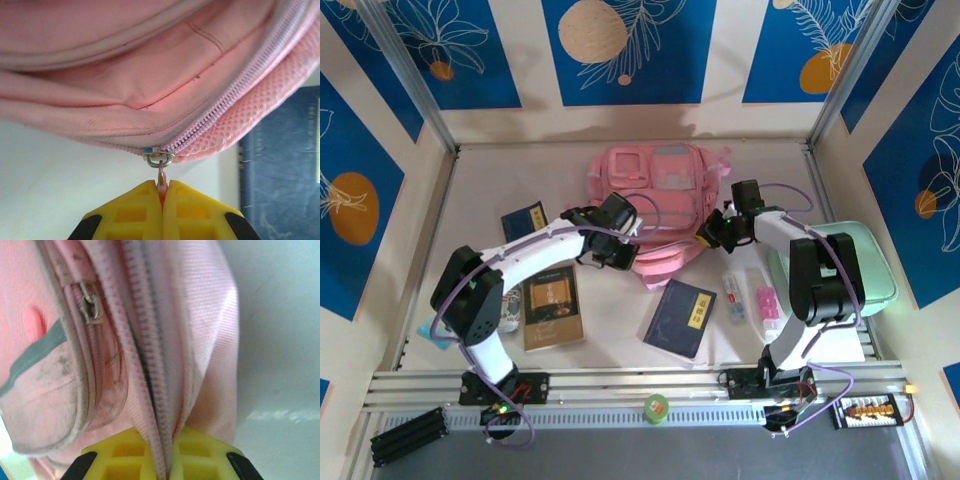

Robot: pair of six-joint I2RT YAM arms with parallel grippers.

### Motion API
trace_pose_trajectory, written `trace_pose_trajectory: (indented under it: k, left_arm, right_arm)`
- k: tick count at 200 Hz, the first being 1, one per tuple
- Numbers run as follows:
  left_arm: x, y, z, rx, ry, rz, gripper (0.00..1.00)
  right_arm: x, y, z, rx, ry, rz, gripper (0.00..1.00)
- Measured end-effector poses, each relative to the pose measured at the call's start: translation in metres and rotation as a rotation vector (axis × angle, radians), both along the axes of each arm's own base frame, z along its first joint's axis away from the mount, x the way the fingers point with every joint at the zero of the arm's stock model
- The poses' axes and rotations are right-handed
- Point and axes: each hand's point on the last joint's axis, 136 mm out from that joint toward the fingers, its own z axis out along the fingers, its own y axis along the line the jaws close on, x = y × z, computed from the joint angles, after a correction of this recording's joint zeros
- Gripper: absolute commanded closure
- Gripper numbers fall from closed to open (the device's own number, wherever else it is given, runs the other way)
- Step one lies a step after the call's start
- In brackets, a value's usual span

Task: Pack the student bag
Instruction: Unzip the student bag at the top-center of the table.

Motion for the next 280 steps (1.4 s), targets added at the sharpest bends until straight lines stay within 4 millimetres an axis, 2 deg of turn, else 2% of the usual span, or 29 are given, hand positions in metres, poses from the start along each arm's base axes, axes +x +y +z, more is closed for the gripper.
trace_pose_trajectory:
  k: [27,45,64,84,101,117,140,161,228,280]
  left_arm:
    - [-0.003,-0.031,0.001,-0.043,0.002,-0.034,1.0]
    - [0.0,-0.043,-0.003,-0.054,0.007,-0.037,1.0]
    - [0.005,-0.05,-0.007,-0.06,0.013,-0.026,1.0]
    - [0.013,-0.061,-0.007,-0.073,0.015,-0.02,1.0]
    - [0.02,-0.074,-0.005,-0.098,0.017,-0.022,1.0]
    - [0.024,-0.084,-0.002,-0.125,0.015,-0.03,1.0]
    - [0.028,-0.094,0.005,-0.155,0.009,-0.038,1.0]
    - [0.029,-0.1,0.009,-0.181,0.006,-0.048,1.0]
    - [0.028,-0.103,0.008,-0.194,0.014,-0.056,1.0]
    - [0.025,-0.101,0.002,-0.183,0.024,-0.058,1.0]
  right_arm:
    - [0.017,-0.026,0.007,-0.04,-0.036,-0.059,0.59]
    - [0.02,-0.043,0.018,-0.074,-0.058,-0.114,0.55]
    - [0.013,-0.054,0.038,-0.106,-0.074,-0.152,0.47]
    - [-0.001,-0.05,0.063,-0.098,-0.094,-0.165,0.39]
    - [-0.018,-0.042,0.072,-0.069,-0.084,-0.173,0.34]
    - [-0.037,-0.033,0.067,-0.042,-0.036,-0.175,0.29]
    - [-0.061,-0.019,0.049,-0.008,0.073,-0.183,0.23]
    - [-0.068,-0.008,0.041,0.027,0.128,-0.179,0.22]
    - [-0.057,0.015,0.022,0.096,0.196,-0.16,0.22]
    - [-0.055,0.024,0.001,0.088,0.249,-0.154,0.62]
